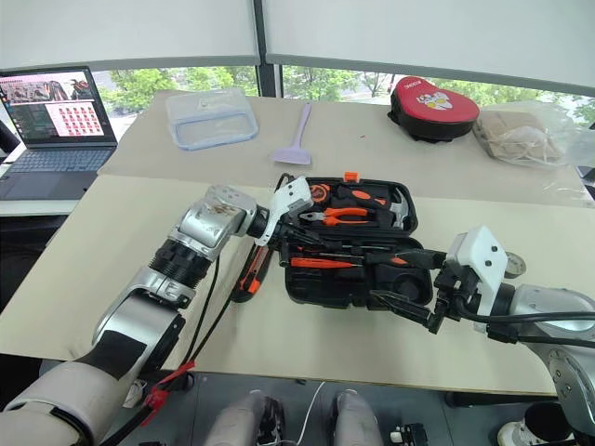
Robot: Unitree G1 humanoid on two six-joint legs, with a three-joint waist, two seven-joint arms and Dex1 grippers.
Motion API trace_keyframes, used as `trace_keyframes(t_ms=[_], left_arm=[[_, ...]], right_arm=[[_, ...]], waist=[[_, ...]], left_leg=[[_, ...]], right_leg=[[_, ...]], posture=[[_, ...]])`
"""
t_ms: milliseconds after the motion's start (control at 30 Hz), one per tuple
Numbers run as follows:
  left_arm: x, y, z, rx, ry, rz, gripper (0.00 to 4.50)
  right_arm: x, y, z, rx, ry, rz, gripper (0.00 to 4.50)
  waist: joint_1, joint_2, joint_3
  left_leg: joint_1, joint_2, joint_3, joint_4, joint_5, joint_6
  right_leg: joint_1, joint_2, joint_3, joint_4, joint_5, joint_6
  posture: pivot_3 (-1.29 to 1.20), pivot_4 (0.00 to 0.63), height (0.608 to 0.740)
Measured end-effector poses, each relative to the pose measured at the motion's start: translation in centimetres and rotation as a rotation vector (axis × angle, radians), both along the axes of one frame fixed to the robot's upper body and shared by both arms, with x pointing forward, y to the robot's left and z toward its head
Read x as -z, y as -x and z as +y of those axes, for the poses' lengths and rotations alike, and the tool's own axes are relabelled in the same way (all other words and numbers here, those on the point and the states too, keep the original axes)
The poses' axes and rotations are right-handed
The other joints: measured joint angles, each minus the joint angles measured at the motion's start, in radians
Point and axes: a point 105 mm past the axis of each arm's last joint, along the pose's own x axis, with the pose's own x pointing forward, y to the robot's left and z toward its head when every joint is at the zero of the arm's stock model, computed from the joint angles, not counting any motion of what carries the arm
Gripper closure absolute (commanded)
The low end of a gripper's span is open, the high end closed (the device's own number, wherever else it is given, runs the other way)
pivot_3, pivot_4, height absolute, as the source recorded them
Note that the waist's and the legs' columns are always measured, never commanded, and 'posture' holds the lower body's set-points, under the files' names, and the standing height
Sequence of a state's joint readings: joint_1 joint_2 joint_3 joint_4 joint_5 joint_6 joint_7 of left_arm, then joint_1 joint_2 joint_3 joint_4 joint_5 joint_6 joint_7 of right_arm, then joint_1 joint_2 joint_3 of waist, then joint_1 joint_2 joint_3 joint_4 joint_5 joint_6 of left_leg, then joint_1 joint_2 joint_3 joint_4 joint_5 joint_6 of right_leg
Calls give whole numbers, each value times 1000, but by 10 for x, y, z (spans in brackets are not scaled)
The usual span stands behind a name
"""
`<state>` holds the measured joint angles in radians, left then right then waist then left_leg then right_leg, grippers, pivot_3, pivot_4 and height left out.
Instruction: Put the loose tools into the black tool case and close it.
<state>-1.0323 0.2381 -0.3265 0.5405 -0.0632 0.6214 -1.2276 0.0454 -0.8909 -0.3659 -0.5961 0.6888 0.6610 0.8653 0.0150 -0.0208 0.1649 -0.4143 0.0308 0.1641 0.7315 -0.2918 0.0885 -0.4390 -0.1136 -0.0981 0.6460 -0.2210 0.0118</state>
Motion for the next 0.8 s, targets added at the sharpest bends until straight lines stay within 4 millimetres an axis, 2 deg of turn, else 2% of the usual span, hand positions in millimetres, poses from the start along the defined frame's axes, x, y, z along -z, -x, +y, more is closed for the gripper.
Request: trace_keyframes(t_ms=[167, 433, 800], left_arm=[[16, 6, 2, 20, -28, 14, 4446], [20, 5, 5, 66, -88, -144, 4446], [16, 4, 4, 56, -35, -144, 4446]], right_arm=[[1, 0, 0, 3, 0, 3, 0], [2, -3, -4, 32, -3, 5, 0], [10, -7, -3, 48, -13, 27, 0]], waist=[[0, 0, 0], [-1, 0, 0], [-2, 0, 0]], left_leg=[[0, 0, 0, 0, 0, 0], [4, 0, 0, 0, 0, 0], [3, 0, 0, 0, 0, 0]], right_leg=[[0, 0, 0, 0, 0, 0], [2, 0, 1, 0, 0, 0], [2, 0, 0, 0, 0, 0]], posture=[[0, 150, 731], [0, 150, 731], [0, 150, 731]])
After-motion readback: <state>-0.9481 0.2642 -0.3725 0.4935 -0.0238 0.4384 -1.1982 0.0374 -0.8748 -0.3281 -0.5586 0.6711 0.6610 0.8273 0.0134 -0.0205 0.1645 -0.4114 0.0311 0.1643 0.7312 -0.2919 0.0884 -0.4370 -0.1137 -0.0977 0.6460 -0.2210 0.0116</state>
